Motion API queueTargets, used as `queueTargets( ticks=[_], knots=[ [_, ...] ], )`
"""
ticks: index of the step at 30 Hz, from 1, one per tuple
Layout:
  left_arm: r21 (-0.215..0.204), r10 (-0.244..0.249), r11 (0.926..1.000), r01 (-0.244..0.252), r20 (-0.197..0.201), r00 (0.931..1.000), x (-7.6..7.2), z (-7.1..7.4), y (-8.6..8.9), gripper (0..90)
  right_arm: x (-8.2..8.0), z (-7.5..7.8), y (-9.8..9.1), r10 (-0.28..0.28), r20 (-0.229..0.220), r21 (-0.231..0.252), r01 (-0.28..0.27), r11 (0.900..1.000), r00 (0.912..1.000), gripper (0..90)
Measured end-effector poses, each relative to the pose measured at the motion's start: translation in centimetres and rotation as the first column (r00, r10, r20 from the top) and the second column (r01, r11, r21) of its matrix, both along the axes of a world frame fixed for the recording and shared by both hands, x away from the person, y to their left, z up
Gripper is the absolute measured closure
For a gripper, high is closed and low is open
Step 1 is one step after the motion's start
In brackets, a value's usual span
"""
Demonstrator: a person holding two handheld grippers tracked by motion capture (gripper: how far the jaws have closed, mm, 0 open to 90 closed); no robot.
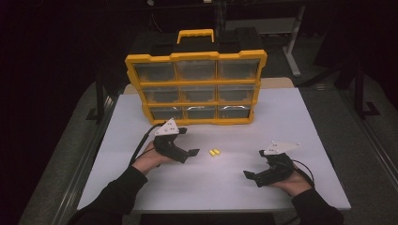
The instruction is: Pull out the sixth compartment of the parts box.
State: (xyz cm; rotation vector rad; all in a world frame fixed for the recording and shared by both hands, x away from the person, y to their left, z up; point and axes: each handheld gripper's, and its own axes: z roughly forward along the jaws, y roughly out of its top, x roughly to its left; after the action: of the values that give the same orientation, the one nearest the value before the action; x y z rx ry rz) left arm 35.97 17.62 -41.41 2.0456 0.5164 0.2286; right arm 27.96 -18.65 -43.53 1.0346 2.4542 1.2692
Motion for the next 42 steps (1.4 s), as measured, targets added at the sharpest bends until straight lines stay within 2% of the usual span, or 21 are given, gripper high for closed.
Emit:
queueTargets(
  ticks=[12, 13, 18, 35, 42],
  knots=[
    [-0.008, -0.007, 0.9999, 0.007, 0.008, 0.9999, 0.6, 0.2, -0.9, 1.4, 0.0, 0.0, 0.0, 0.0, -0.004, 0.0, 0.0, 1.0, 1.0, 0.0],
    [-0.008, -0.003, 1.0, 0.003, 0.014, 0.9999, 0.6, 0.2, -1.0, 4.9, 0.0, 0.0, 0.0, 0.0, -0.003, 0.0, 0.0, 1.0, 1.0, 0.0],
    [-0.01, 0.005, 0.9999, -0.005, 0.019, 0.9998, 0.8, 0.2, -1.0, 5.3, 0.0, 0.0, 0.0, 0.0, -0.002, 0.0, 0.0, 1.0, 1.0, 0.0],
    [-0.014, 0.008, 0.9999, -0.008, 0.03, 0.9995, 1.7, 0.5, -2.0, 2.5, 0.0, 0.0, 0.0, 0.002, -0.004, 0.004, -0.002, 1.0, 1.0, 0.0],
    [-0.012, 0.01, 0.9999, -0.01, 0.023, 0.9997, 2.0, 0.3, -2.4, 0.7, 0.0, 0.0, 0.0, 0.003, -0.002, 0.006, -0.003, 1.0, 1.0, 0.0]
  ],
)
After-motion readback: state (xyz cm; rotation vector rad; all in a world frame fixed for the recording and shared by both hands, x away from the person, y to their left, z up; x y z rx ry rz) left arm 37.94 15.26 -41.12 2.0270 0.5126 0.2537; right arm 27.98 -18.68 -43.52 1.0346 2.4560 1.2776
